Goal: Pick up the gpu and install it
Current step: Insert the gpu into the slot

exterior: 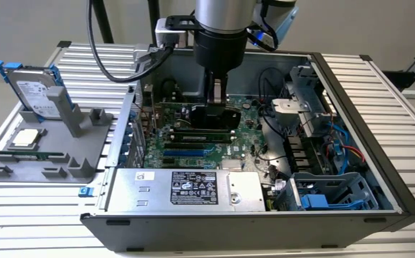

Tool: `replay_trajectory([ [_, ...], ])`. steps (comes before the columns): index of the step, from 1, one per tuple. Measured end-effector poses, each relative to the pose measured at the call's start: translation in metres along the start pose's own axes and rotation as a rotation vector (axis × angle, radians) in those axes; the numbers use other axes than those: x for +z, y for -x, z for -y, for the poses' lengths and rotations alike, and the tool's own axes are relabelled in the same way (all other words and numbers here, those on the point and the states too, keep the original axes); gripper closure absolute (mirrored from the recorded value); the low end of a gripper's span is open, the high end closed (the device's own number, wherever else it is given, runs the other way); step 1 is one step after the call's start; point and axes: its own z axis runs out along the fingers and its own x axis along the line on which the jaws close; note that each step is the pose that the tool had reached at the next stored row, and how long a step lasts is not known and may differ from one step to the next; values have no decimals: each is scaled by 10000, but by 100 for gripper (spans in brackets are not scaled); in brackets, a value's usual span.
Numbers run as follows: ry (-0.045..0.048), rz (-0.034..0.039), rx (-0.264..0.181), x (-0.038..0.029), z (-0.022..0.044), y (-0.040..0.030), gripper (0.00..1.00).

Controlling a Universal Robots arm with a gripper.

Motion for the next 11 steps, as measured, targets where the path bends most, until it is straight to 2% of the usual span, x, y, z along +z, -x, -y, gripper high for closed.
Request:
replay_trajectory([
  [11, 2, -12, 0, 44, 0, 1, 100],
])
